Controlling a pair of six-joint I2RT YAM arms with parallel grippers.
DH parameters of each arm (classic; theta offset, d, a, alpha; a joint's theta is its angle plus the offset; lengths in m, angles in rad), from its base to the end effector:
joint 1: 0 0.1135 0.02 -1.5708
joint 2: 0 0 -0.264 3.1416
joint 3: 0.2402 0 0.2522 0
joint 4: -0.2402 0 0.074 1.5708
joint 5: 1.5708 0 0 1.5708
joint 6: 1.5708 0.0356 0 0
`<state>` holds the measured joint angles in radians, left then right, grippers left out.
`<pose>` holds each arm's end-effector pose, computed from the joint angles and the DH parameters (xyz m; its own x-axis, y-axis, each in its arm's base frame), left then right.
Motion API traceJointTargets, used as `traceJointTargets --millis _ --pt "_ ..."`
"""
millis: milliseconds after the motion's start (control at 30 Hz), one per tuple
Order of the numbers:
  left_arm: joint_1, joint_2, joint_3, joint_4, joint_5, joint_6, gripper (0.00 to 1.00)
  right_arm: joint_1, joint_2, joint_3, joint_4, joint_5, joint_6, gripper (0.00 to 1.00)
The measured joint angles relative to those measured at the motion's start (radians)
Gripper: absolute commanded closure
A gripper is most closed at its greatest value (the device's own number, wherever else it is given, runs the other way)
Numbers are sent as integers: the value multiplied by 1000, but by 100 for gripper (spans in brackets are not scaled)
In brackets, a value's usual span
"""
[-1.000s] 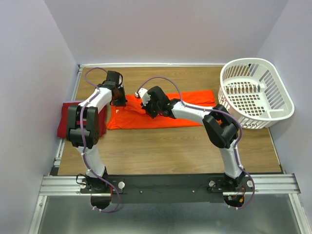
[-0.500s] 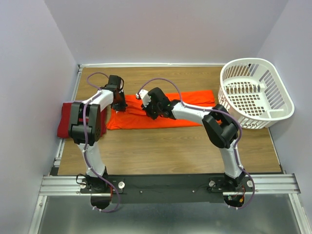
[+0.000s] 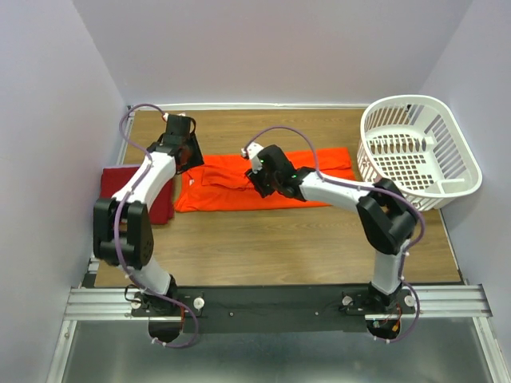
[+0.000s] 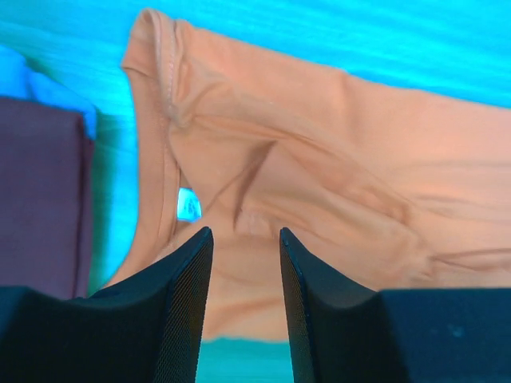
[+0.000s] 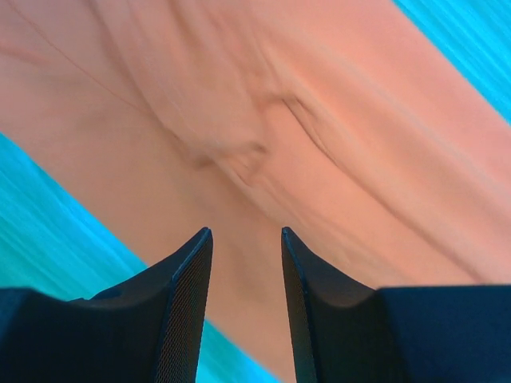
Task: Fold and stack the t-shirts
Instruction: Fold the tshirt
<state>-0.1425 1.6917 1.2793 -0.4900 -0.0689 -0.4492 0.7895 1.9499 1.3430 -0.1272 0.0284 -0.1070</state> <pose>0.3648 -0.0499 0.2464 -0.7430 -0.3310 -0.5817 -0.2478 0.9434 -0.2204 0.3067 0.3078 0.1949 -0.3949 -0.5497 -0.7362 -0.7413 0.6640 -0.0982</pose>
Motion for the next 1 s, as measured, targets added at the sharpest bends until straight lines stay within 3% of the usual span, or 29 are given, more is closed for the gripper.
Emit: traceJointTargets --millis 200,333,500,700,1000 --pt "-41 -210 -201 59 -21 -51 54 -92 -165 -197 5 85 118 52" --pt "-44 -216 -345 84 -21 -77 54 -192 -206 -290 4 122 203 51" --pt "-42 -191 -420 100 -21 -98 55 -281 -228 -357 -14 166 289 50" --pt "-42 -75 -378 132 -21 -96 55 -305 -228 -391 -44 167 337 50" --pt "-29 195 -48 93 -29 -43 56 -300 -270 -423 -104 -27 408 50"
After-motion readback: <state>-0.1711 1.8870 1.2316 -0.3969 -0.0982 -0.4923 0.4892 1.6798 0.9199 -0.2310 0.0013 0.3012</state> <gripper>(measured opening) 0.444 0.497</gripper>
